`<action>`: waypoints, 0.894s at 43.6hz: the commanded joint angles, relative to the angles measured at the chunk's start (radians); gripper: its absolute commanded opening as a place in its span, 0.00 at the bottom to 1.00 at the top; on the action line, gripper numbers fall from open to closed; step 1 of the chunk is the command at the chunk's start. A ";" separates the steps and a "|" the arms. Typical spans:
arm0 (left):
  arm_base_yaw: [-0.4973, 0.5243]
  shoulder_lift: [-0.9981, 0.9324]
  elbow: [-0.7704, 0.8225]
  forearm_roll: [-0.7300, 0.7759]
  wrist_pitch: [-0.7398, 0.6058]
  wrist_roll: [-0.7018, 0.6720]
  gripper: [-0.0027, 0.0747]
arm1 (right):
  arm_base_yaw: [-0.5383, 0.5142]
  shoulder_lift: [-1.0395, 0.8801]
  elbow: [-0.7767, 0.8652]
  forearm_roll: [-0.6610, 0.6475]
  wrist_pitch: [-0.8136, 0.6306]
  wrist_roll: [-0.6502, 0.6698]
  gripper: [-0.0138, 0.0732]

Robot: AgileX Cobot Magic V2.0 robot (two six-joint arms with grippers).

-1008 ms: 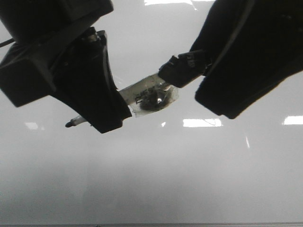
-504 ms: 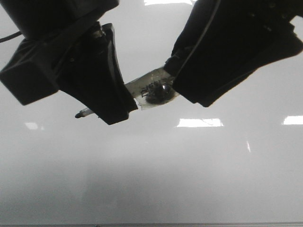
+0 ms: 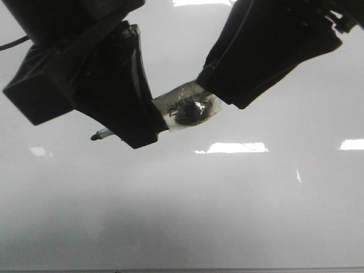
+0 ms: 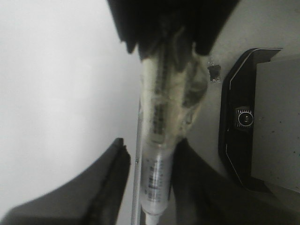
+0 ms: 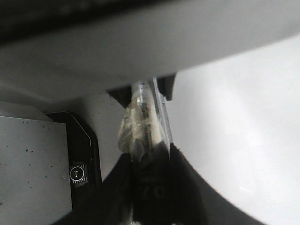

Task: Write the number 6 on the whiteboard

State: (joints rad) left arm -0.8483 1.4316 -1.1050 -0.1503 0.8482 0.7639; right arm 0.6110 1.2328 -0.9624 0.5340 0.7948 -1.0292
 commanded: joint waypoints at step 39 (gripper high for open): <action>0.489 -0.399 -0.052 0.020 0.072 -0.323 0.72 | -0.385 -0.466 0.150 -0.054 -0.125 0.667 0.09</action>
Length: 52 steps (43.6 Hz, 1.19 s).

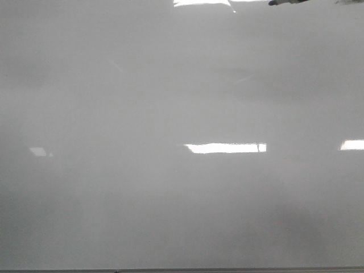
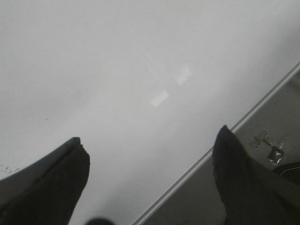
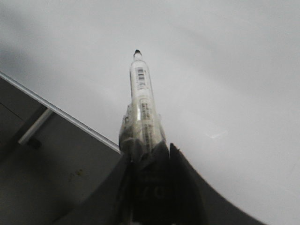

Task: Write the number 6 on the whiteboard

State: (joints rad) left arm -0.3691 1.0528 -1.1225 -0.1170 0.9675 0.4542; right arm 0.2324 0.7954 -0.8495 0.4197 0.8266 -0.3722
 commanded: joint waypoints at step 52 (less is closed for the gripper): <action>0.010 -0.020 -0.035 -0.040 -0.053 -0.013 0.69 | 0.009 0.491 -0.077 0.114 -0.424 -0.005 0.09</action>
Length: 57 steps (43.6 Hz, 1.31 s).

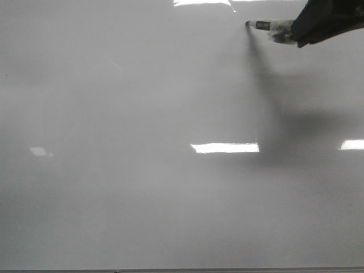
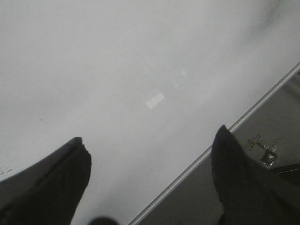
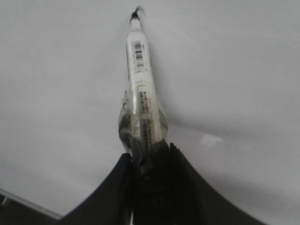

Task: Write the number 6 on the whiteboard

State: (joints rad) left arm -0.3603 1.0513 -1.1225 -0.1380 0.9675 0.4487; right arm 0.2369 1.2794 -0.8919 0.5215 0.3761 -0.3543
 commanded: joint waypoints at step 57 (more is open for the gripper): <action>-0.083 -0.018 -0.035 -0.127 -0.080 0.136 0.69 | -0.018 -0.346 -0.050 0.006 0.614 -0.356 0.09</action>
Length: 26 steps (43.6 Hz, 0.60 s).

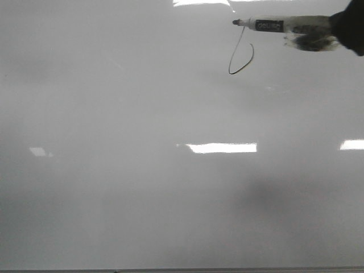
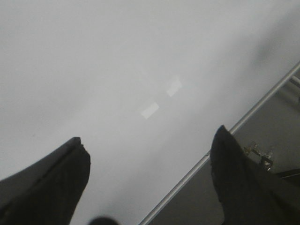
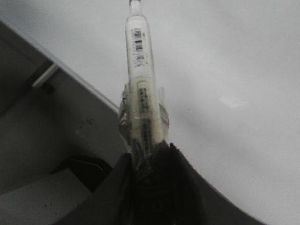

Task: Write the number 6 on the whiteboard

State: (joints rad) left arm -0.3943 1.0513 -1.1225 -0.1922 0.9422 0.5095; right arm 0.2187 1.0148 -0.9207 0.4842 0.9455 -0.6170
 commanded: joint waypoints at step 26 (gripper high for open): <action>-0.601 0.312 -0.304 -0.090 -0.003 0.171 0.83 | 0.000 -0.200 -0.021 0.062 0.194 -0.259 0.09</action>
State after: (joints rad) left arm -0.9735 1.3428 -1.3594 -0.2572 0.9846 0.6767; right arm 0.2187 0.8215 -0.9162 0.5018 1.1681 -0.8588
